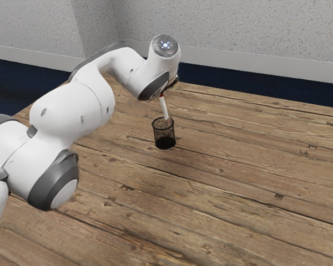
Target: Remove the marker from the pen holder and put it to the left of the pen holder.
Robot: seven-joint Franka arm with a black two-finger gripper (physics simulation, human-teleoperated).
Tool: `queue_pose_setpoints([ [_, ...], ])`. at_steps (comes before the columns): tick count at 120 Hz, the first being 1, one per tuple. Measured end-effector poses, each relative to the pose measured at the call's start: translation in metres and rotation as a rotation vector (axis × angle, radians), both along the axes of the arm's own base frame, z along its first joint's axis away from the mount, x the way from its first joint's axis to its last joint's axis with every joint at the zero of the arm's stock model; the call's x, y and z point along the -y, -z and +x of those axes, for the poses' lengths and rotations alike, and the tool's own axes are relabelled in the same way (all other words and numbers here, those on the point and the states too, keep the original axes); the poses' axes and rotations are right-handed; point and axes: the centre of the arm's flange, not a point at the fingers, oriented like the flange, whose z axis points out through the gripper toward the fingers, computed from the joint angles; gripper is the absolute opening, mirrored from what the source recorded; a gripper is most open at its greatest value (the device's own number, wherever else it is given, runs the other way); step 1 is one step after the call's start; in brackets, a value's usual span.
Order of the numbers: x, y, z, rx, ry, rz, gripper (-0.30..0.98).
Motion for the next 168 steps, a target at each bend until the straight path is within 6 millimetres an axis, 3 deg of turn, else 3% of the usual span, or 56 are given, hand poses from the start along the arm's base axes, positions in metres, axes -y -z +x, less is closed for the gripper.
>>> queue_pose_setpoints([
  [20,-0.026,-0.029,0.002,0.026,-0.044,0.032,-0.09],
  [36,-0.060,-0.037,0.008,0.066,-0.066,0.036,-0.09],
  [54,-0.125,-0.006,0.023,0.131,-0.069,-0.005,-0.10],
  [80,-0.166,0.030,0.041,0.257,0.044,0.118,-0.10],
  [107,-0.175,0.055,0.047,0.292,0.133,0.199,-0.10],
  [128,-0.177,0.088,0.048,0.263,0.169,0.225,-0.10],
  [168,-0.177,0.103,0.048,0.251,0.188,0.230,-0.10],
])
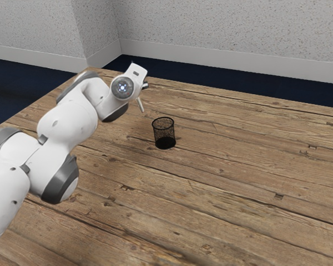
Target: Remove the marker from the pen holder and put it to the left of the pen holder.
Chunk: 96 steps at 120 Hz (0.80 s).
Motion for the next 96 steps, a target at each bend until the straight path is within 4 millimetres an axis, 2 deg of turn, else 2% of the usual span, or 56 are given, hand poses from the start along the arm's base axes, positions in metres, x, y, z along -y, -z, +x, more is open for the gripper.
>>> queue_pose_setpoints([
  [64,0.000,0.022,-0.001,-0.027,0.003,0.002,-0.10],
  [84,0.004,0.023,-0.001,-0.016,0.018,-0.004,0.27],
  [96,0.008,0.020,-0.001,-0.003,0.028,-0.009,0.42],
])
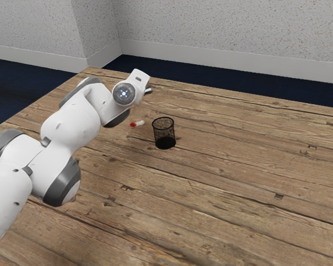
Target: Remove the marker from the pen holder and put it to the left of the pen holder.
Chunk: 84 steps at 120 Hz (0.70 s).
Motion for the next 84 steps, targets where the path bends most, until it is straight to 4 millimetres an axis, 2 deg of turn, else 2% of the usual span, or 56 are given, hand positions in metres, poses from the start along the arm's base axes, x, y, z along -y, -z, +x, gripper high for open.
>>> queue_pose_setpoints([
  [9,0.002,-0.003,0.000,0.008,0.006,-0.002,0.50],
  [15,0.007,-0.012,-0.001,0.018,0.010,-0.008,0.54],
  [19,0.013,-0.027,-0.005,0.025,0.007,-0.027,0.56],
  [23,0.030,-0.051,-0.017,0.026,0.006,-0.071,0.58],
  [28,0.076,-0.101,-0.051,0.027,0.024,-0.176,0.60],
  [34,0.135,-0.169,-0.119,0.031,0.087,-0.346,0.62],
  [38,0.172,-0.197,-0.162,0.021,0.149,-0.449,0.63],
  [43,0.211,-0.224,-0.201,0.001,0.214,-0.542,0.64],
  [45,0.221,-0.243,-0.210,-0.005,0.233,-0.566,0.64],
  [50,0.236,-0.320,-0.221,-0.007,0.262,-0.579,0.65],
  [53,0.238,-0.359,-0.227,-0.030,0.265,-0.569,0.65],
  [55,0.239,-0.378,-0.232,-0.058,0.265,-0.558,0.66],
  [58,0.241,-0.395,-0.239,-0.116,0.261,-0.536,0.66],
  [63,0.243,-0.406,-0.250,-0.230,0.254,-0.493,0.66],
  [72,0.235,-0.400,-0.262,-0.423,0.227,-0.399,0.67],
  [78,0.213,-0.391,-0.264,-0.528,0.192,-0.350,0.67],
  [84,0.179,-0.383,-0.263,-0.614,0.141,-0.322,0.68],
])
